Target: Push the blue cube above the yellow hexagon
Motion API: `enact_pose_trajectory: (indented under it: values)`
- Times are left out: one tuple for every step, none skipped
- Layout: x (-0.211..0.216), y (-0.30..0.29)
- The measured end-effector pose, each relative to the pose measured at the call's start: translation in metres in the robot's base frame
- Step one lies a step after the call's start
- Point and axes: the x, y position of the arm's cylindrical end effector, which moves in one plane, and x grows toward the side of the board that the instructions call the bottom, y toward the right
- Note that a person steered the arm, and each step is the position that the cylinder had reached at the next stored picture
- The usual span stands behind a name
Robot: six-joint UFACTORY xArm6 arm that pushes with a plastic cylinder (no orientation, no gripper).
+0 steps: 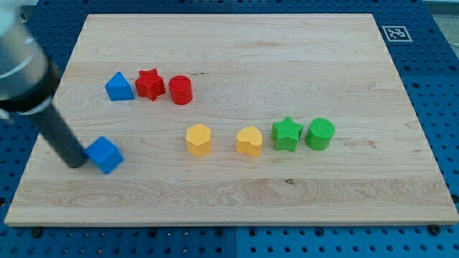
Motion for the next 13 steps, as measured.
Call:
enact_pose_trajectory:
  values:
    - [-0.002,0.049]
    - [-0.003,0.067]
    - [0.006,0.064]
    - [0.023,0.066]
    - [0.025,0.075]
    - [0.031,0.096]
    - [0.037,0.12]
    - [0.032,0.127]
    - [0.015,0.127]
    - [0.0,0.127]
    - [-0.003,0.127]
    - [0.008,0.119]
    - [0.006,0.107]
